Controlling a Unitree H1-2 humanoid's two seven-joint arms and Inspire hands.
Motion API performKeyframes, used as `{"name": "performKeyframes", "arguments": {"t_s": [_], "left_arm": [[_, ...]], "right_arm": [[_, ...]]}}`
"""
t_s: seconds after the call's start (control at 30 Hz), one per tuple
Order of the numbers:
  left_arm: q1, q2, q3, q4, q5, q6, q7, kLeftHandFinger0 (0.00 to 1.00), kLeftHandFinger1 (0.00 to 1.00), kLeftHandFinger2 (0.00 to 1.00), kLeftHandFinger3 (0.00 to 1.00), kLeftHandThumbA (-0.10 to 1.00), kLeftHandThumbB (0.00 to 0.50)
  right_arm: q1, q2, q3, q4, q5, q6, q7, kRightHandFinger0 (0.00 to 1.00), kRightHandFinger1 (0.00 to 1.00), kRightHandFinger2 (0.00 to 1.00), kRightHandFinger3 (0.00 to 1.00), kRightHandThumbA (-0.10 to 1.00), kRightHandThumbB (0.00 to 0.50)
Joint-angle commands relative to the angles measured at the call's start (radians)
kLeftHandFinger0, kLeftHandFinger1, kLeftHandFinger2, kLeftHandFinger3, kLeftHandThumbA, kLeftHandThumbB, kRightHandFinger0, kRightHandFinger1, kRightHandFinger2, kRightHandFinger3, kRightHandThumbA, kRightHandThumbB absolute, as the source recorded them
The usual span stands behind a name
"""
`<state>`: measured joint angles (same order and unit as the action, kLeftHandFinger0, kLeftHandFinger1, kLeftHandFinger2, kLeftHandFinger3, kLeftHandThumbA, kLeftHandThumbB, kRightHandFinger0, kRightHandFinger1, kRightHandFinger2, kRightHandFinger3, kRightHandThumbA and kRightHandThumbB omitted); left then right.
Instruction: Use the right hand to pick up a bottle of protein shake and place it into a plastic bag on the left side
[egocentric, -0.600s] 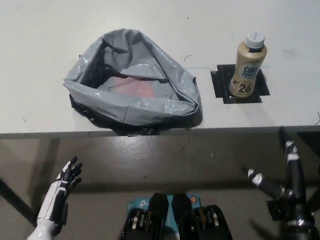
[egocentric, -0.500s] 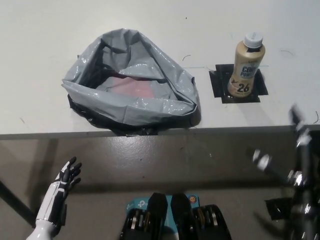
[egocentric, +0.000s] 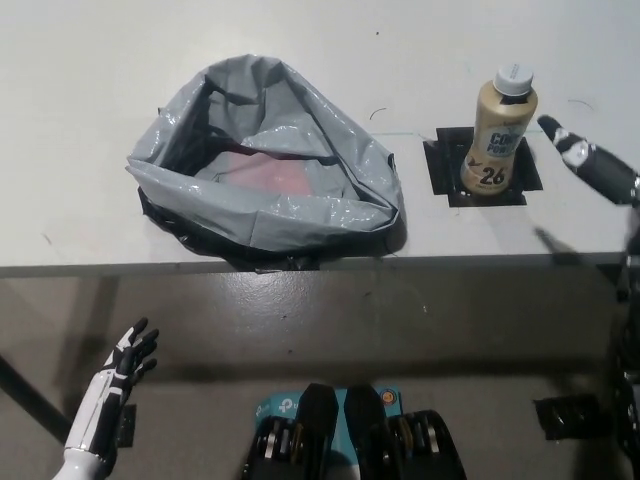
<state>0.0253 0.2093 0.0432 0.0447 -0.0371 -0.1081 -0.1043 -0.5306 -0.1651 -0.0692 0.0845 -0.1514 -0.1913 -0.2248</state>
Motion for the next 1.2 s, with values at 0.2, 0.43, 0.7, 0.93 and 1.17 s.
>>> {"name": "performKeyframes", "arguments": {"t_s": [0.2, 0.43, 0.7, 0.93, 1.17], "left_arm": [[-0.015, 0.018, -0.007, -0.026, 0.020, -0.060, -0.012, 1.00, 1.00, 1.00, 1.00, 1.00, 0.320], [-0.010, 0.018, -0.015, -0.029, 0.021, -0.055, -0.015, 1.00, 1.00, 1.00, 1.00, 1.00, 0.321], [-0.019, 0.026, -0.021, -0.032, 0.031, -0.057, -0.013, 1.00, 1.00, 1.00, 1.00, 1.00, 0.326], [-0.020, 0.030, -0.024, -0.034, 0.040, -0.071, -0.011, 1.00, 1.00, 1.00, 1.00, 1.00, 0.308], [-0.024, 0.034, -0.024, -0.041, 0.027, -0.058, -0.018, 1.00, 1.00, 1.00, 1.00, 1.00, 0.330]], "right_arm": [[-0.173, -0.019, -0.019, 0.148, 0.077, 0.185, 0.082, 1.00, 1.00, 1.00, 1.00, 1.00, 0.491], [-0.234, -0.018, -0.012, 0.275, 0.091, 0.172, 0.100, 1.00, 1.00, 1.00, 1.00, 1.00, 0.439], [-0.285, -0.011, -0.001, 0.389, 0.094, 0.154, 0.122, 1.00, 1.00, 1.00, 1.00, 1.00, 0.461], [-0.306, -0.002, 0.009, 0.461, 0.101, 0.142, 0.144, 1.00, 1.00, 1.00, 1.00, 1.00, 0.482], [-0.336, -0.002, 0.026, 0.547, 0.089, 0.121, 0.146, 1.00, 1.00, 1.00, 1.00, 0.98, 0.500]]}}
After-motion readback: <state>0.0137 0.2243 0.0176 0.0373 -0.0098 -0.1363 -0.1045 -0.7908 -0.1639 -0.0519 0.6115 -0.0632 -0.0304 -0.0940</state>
